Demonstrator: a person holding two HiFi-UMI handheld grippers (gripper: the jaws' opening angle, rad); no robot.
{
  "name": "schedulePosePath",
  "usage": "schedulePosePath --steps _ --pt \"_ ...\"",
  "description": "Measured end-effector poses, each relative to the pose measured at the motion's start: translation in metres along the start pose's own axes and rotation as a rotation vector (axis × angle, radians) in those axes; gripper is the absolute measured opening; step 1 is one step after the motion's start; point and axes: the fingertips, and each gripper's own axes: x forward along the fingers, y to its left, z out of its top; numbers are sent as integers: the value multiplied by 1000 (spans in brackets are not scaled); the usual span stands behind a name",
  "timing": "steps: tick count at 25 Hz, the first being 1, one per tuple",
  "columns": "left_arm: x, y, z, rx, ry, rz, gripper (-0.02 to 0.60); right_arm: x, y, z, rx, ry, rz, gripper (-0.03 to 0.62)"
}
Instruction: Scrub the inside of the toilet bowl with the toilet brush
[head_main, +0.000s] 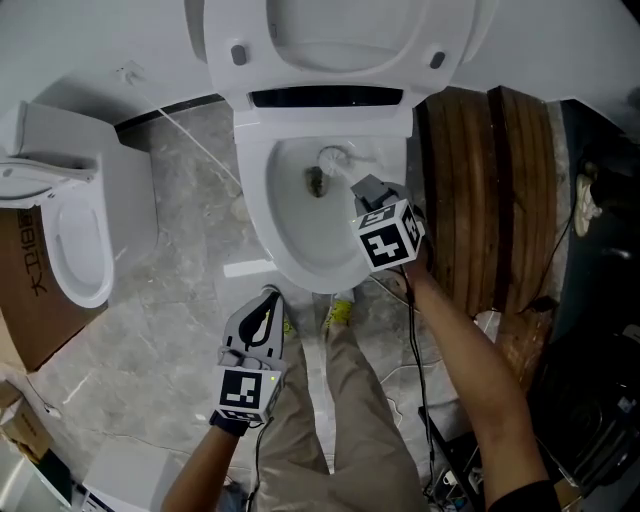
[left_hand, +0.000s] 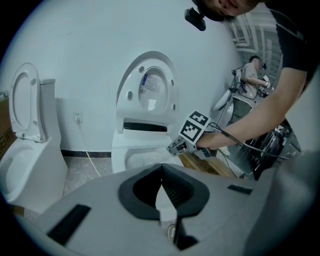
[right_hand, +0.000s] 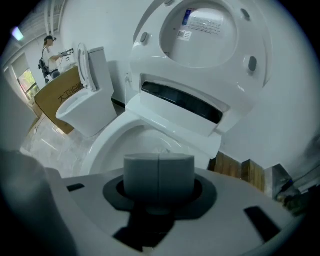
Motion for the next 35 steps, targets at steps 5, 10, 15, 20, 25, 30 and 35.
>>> schedulePosePath --steps 5,10,15,20,25,30,35 --pt "3 -4 -2 4 9 -5 11 1 5 -31 -100 38 -19 150" --pt "5 -5 -3 17 18 -14 11 10 12 -62 -147 123 -7 149" --pt "8 -5 -5 12 18 -6 11 19 21 -75 -196 174 24 149" --pt "6 -2 -9 8 17 -14 11 22 50 -83 -11 206 86 149" --pt "4 -4 -5 -5 17 -24 11 25 87 -77 109 176 131 149" --pt "7 -2 -3 -14 7 -24 11 38 81 -48 76 115 122 149" --pt "2 0 -8 18 22 -39 11 42 64 -13 -100 42 74 149"
